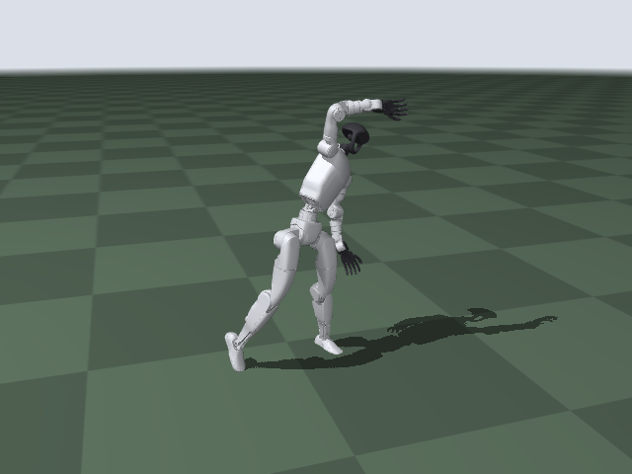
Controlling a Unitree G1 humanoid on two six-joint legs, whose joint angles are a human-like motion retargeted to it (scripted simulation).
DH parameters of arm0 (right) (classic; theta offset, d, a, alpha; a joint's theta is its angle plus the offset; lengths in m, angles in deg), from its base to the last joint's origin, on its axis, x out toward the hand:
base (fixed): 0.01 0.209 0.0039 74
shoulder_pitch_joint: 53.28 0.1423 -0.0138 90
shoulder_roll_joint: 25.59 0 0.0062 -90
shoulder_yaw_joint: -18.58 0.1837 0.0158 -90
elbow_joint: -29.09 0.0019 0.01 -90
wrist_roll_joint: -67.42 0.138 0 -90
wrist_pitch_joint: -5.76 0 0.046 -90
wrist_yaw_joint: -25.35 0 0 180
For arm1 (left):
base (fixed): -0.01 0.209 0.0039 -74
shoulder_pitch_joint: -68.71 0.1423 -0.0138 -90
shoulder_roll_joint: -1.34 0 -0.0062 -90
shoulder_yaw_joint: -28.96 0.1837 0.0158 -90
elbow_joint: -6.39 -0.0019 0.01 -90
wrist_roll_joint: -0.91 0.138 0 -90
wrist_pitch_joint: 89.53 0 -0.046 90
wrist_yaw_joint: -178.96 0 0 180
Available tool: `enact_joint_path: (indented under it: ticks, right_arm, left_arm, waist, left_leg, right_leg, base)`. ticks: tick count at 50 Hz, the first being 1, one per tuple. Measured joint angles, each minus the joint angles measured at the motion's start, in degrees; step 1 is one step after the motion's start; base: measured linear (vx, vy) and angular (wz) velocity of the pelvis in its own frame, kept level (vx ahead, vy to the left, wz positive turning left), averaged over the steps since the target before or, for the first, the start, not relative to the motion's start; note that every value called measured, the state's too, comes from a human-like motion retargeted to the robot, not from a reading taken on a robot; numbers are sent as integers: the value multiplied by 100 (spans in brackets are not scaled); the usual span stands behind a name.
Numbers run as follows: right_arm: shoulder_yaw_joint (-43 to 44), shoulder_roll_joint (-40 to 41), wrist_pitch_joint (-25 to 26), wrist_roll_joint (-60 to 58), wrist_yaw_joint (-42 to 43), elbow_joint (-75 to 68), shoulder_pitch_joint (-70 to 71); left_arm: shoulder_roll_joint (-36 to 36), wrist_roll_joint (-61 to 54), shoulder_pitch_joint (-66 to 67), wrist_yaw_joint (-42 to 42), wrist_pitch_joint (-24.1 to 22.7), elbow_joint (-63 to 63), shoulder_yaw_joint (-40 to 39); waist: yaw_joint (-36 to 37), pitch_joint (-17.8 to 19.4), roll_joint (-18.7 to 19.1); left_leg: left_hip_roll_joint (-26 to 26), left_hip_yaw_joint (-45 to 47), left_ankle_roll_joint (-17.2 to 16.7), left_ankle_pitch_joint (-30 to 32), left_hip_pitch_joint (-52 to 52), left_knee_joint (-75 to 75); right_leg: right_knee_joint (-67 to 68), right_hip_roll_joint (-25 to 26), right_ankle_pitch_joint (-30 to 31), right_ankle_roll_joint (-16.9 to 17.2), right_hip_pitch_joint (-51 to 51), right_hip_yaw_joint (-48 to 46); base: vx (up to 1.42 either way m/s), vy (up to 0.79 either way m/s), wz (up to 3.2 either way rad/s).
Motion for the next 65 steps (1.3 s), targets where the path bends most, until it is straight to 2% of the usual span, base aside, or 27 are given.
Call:
enact_joint_path:
  ticks: [5,9,15,20,25,28,30,37,43,50,52,55,57,60,65]
  right_arm:
    - [-88,0,204,-57,-123,131,243]
    - [-118,0,356,44,-85,-178,405]
    - [-67,0,411,225,21,-952,555]
    - [-56,0,489,326,-4,-1779,641]
    - [-8,0,490,728,-282,-3106,620]
    - [116,0,333,1132,-547,-4133,475]
    - [203,0,253,1338,-669,-4775,396]
    - [100,90,445,2110,-1208,-7055,106]
    - [-90,1194,634,2993,-1265,-7741,-313]
    - [-323,2833,924,3626,-662,-7388,-691]
    - [-847,3371,1060,4051,-707,-7191,-380]
    - [-2365,4236,1265,4708,-725,-6985,729]
    - [-2991,4709,1315,4986,-685,-7047,1255]
    - [-3352,5292,1346,5370,-648,-7226,1632]
    - [-3234,5829,1269,5754,-648,-7721,1770]
  left_arm:
    - [32,8,13,-105,37,-124,6]
    - [82,-37,116,-162,47,-232,-35]
    - [-170,-126,409,-151,50,-253,-124]
    - [-460,17,845,-160,129,-107,-457]
    - [-679,222,1247,-197,330,-48,-781]
    - [-710,361,1333,-197,427,-77,-801]
    - [-774,406,1339,-160,479,-63,-701]
    - [-932,350,1169,-41,542,140,-229]
    - [-924,342,1029,4,631,287,230]
    - [-1209,564,925,360,827,449,950]
    - [-1323,512,887,532,919,434,1095]
    - [-1456,366,917,750,1026,397,1117]
    - [-1541,346,977,851,1058,416,1066]
    - [-1655,365,1010,949,1065,448,1011]
    - [-1756,350,1021,914,945,557,1035]
  waist:
    - [251,213,0]
    - [295,130,0]
    - [91,-391,0]
    - [-345,-881,0]
    - [-985,-1434,0]
    - [-1227,-1668,112]
    - [-1309,-1725,353]
    - [-1119,-1488,1467]
    - [-1000,-1144,2158]
    - [-843,-844,2851]
    - [-820,-810,2961]
    - [-961,-817,3005]
    - [-1093,-840,3067]
    - [-1261,-868,3182]
    - [-1473,-895,3265]
  left_leg:
    - [56,147,0,60,38,-3]
    - [97,457,0,180,-86,-11]
    - [-363,1135,0,358,-529,-55]
    - [-832,1701,0,411,-681,-83]
    - [-1159,2256,0,516,-857,-29]
    - [-1111,2561,0,549,-1018,282]
    - [-961,2747,0,640,-1059,496]
    - [-114,2956,0,1378,-821,1395]
    - [101,2372,5,2233,-943,2223]
    - [-416,1427,36,3109,-1202,2652]
    - [-647,1180,0,3306,-1182,2587]
    - [-1002,869,0,3542,-1102,2360]
    - [-1142,688,0,3612,-1040,2215]
    - [-1236,485,0,3650,-963,2033]
    - [-1254,415,0,3641,-902,1824]
  right_leg:
    - [-317,7,0,0,152,59]
    - [-866,-217,-179,0,129,-283]
    - [-1124,-1200,-1326,0,-517,-1973]
    - [-1372,-1821,-1875,0,-789,-3453]
    - [-1579,-2157,-2293,0,-1179,-3993]
    - [-1646,-2130,-2535,0,-1489,-3678]
    - [-1711,-1968,-2626,0,-1627,-3394]
    - [-1843,-1170,-2672,0,-1533,-2611]
    - [-1797,-984,-2719,0,-1406,-2104]
    - [-1953,-1258,-2703,0,-1354,-1512]
    - [-2024,-1390,-2694,0,-1347,-1348]
    - [-2092,-1607,-2699,0,-1360,-1171]
    - [-2098,-1673,-2721,0,-1370,-1116]
    - [-2084,-1690,-2753,0,-1377,-1109]
    - [-2075,-1718,-2777,0,-1375,-1214]
  base:
    - [-5,-2,-19]
    - [-22,5,-76]
    - [-24,10,-113]
    - [-11,-8,-105]
    - [-9,-24,-117]
    - [-8,-40,-129]
    - [-5,-49,-132]
    - [6,-51,-128]
    - [8,-28,-88]
    - [3,-4,-62]
    - [2,4,-46]
    - [2,5,-25]
    - [0,0,0]
    - [0,0,0]
    - [-1,1,13]
